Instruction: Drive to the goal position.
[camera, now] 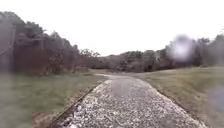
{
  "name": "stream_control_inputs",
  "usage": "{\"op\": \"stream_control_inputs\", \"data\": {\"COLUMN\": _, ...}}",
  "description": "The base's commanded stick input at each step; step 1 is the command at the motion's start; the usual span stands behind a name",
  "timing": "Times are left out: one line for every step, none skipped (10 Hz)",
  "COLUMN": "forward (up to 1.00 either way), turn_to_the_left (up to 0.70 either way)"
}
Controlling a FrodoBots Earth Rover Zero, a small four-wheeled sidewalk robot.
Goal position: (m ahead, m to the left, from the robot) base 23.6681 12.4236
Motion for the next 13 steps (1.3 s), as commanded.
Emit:
{"op": "stream_control_inputs", "data": {"forward": 0.70, "turn_to_the_left": 0.00}}
{"op": "stream_control_inputs", "data": {"forward": 0.70, "turn_to_the_left": 0.00}}
{"op": "stream_control_inputs", "data": {"forward": 0.70, "turn_to_the_left": 0.00}}
{"op": "stream_control_inputs", "data": {"forward": 0.70, "turn_to_the_left": 0.00}}
{"op": "stream_control_inputs", "data": {"forward": 0.70, "turn_to_the_left": 0.00}}
{"op": "stream_control_inputs", "data": {"forward": 0.70, "turn_to_the_left": 0.00}}
{"op": "stream_control_inputs", "data": {"forward": 0.70, "turn_to_the_left": 0.00}}
{"op": "stream_control_inputs", "data": {"forward": 0.70, "turn_to_the_left": 0.00}}
{"op": "stream_control_inputs", "data": {"forward": 0.70, "turn_to_the_left": 0.00}}
{"op": "stream_control_inputs", "data": {"forward": 0.70, "turn_to_the_left": 0.00}}
{"op": "stream_control_inputs", "data": {"forward": 0.70, "turn_to_the_left": 0.00}}
{"op": "stream_control_inputs", "data": {"forward": 0.70, "turn_to_the_left": 0.00}}
{"op": "stream_control_inputs", "data": {"forward": 0.70, "turn_to_the_left": 0.00}}
